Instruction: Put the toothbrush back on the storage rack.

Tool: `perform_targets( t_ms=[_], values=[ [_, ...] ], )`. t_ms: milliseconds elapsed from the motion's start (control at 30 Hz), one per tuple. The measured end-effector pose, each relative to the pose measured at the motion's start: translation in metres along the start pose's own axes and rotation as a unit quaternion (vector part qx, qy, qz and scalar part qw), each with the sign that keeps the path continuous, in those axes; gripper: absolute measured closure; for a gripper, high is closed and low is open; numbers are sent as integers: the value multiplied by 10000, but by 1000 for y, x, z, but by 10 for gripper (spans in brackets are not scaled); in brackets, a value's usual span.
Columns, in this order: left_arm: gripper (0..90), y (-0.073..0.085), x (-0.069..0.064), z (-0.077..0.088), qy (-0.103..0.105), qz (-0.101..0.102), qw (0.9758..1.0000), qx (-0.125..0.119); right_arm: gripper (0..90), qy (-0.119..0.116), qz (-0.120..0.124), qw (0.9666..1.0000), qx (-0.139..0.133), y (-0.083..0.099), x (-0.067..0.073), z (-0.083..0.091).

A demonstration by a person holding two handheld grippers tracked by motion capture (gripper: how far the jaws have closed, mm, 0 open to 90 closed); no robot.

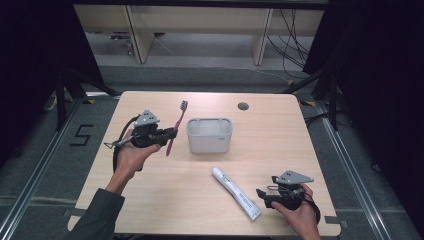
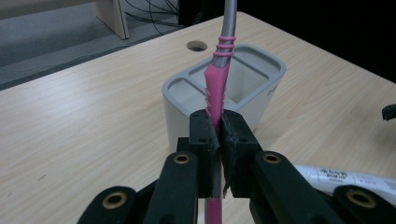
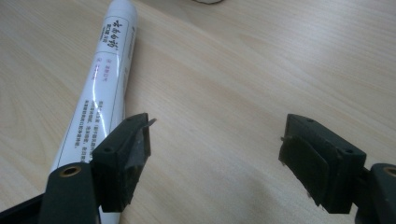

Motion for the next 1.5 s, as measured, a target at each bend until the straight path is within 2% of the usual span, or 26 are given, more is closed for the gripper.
perform_targets(
  t_ms=[367, 467, 700, 800, 967, 1233, 1400, 1467, 1500],
  values=[
    [830, -24, -5, -19, -30, -35, 9994, -331, 247, 16, -3, 10000, 9, 0, 0, 0],
    [830, -30, -5, -25, -24, 38, 9990, -446, 247, 18, 5, 10000, -1, 0, 0, 0],
    [830, -42, -7, -37, -54, 59, 9982, -597, 247, 8, 11, 10000, -8, 0, -1, 0],
    [830, -44, -7, -43, -73, 40, 9982, -602, 247, 3, -8, 10000, 10, 0, -1, 1],
    [830, -47, -3, -50, -122, 148, 9970, -749, 247, -4, -2, 10000, 8, 0, -1, 1],
    [829, -55, 4, -60, -293, 206, 9955, -879, 247, -41, -66, 10000, 43, 1, -1, 0],
    [830, -54, 6, -66, -376, 197, 9953, -866, 247, -57, -113, 9999, 68, 1, 0, 1],
    [829, -53, 9, -69, -422, 212, 9951, -865, 247, -51, -51, 10000, 42, 1, -1, 1],
    [830, -52, 10, -69, -441, 209, 9951, -863, 247, -72, -154, 9998, 111, 1, 1, 2]
  ],
)
Point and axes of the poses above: each handheld gripper's, and its own axes: z roughly backward along the jaws, y roughly out of its underside, x roughly to its left, the point moved 2 cm from there along -z, roughly forward along the jaws, and after that the axes turned 11 degrees about y, right-handed, at the moved point
